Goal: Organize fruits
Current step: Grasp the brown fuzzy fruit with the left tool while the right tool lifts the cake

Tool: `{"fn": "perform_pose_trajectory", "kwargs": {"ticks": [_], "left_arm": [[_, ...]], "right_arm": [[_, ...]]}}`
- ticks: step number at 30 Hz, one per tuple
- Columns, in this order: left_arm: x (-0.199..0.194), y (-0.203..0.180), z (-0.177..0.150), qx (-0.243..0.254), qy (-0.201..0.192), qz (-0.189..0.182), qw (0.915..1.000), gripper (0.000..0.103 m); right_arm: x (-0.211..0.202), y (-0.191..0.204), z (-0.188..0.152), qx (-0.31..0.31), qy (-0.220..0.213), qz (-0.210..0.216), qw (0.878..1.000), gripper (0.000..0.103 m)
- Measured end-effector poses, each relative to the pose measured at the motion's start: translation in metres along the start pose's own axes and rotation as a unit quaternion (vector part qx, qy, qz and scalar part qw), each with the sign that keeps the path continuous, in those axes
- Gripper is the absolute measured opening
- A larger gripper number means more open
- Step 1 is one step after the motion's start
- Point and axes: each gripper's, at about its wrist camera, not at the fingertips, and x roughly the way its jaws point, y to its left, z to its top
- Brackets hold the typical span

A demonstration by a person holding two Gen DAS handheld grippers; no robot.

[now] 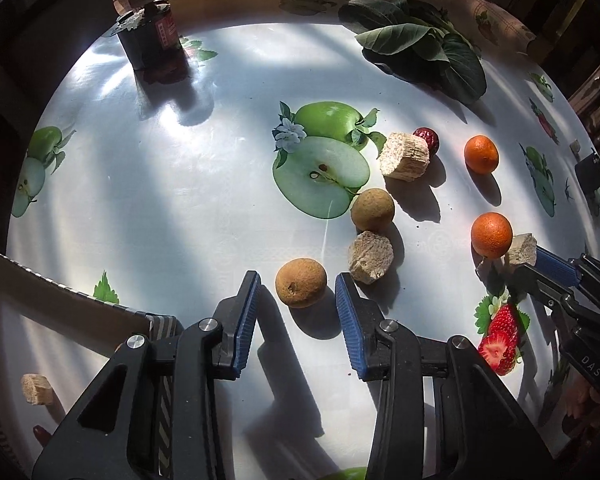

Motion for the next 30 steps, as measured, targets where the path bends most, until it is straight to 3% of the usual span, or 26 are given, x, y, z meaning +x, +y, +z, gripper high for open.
{"fn": "perform_pose_trajectory", "kwargs": {"ticks": [2, 5, 19, 30], "left_arm": [[0.0, 0.001, -0.001, 0.001, -0.005, -0.004, 1.0, 0.024], [-0.005, 0.0, -0.003, -0.002, -0.013, -0.016, 0.9998, 0.024], [-0.051, -0.026, -0.035, 0.003, -0.04, 0.001, 0.9992, 0.024], [-0.079, -0.003, -0.066, -0.01, -0.058, 0.039, 0.9975, 0.024]], "right_arm": [[-0.002, 0.0, 0.0, 0.004, -0.002, 0.002, 1.0, 0.026], [-0.006, 0.0, 0.001, 0.004, -0.005, 0.004, 1.0, 0.026], [-0.033, 0.015, -0.017, -0.007, -0.012, 0.014, 1.0, 0.026], [-0.048, 0.056, -0.027, -0.035, -0.018, 0.031, 0.999, 0.026]]}}
